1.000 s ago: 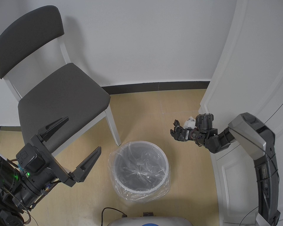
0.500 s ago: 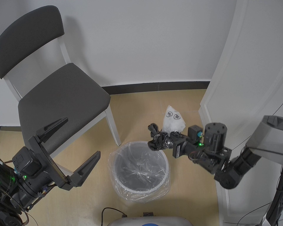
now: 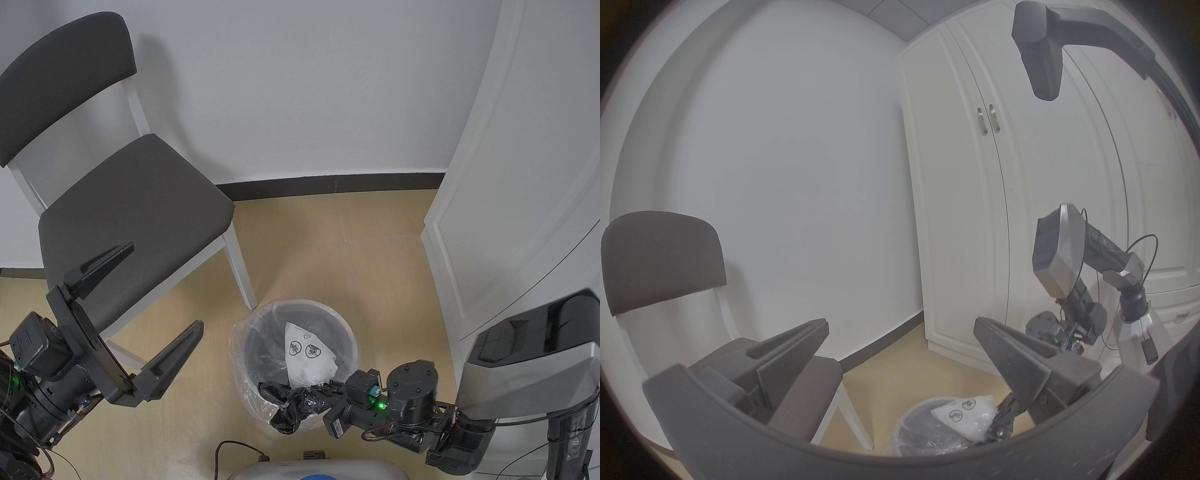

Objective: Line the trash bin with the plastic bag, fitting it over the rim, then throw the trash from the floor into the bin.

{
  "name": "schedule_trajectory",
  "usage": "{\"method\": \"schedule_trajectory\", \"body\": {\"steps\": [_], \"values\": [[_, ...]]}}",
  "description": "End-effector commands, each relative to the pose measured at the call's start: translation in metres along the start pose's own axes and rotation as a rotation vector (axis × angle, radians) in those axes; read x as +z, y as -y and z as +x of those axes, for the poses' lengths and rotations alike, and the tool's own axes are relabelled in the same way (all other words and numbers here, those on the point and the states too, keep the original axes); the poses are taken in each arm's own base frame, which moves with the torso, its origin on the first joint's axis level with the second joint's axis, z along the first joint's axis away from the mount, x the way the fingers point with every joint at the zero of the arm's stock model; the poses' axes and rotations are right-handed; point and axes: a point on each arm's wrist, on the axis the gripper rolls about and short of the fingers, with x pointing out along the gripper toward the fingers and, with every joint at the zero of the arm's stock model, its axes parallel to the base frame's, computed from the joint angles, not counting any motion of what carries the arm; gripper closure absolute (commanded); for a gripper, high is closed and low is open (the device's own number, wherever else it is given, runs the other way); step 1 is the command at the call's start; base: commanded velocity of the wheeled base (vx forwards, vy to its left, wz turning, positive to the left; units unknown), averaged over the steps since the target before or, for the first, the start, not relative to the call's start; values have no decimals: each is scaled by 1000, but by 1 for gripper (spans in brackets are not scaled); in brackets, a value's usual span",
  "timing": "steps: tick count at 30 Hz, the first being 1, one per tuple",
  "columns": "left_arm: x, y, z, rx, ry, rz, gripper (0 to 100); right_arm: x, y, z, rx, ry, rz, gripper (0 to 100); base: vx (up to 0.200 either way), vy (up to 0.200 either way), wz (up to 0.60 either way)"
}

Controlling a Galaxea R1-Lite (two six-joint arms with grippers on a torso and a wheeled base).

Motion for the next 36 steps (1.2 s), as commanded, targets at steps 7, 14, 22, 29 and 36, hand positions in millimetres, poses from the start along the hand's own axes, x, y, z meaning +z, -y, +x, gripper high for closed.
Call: {"method": "schedule_trajectory", "body": {"steps": [7, 14, 22, 29, 36], "values": [[2, -1, -1, 2, 11, 1, 0, -22, 9, 53, -20, 45, 6, 100, 0, 0, 0], [2, -1, -1, 2, 11, 4, 0, -29, 30, 73, -73, 73, 20, 100, 0, 0, 0], [2, -1, -1, 2, 11, 4, 0, -25, 49, 84, -101, 119, 28, 100, 0, 0, 0], [2, -1, -1, 2, 11, 4, 0, -21, 55, 92, -101, 155, 27, 0, 0, 0, 0], [2, -1, -1, 3, 12, 4, 0, -16, 59, 92, -109, 173, 29, 0, 0, 0, 0]]}}
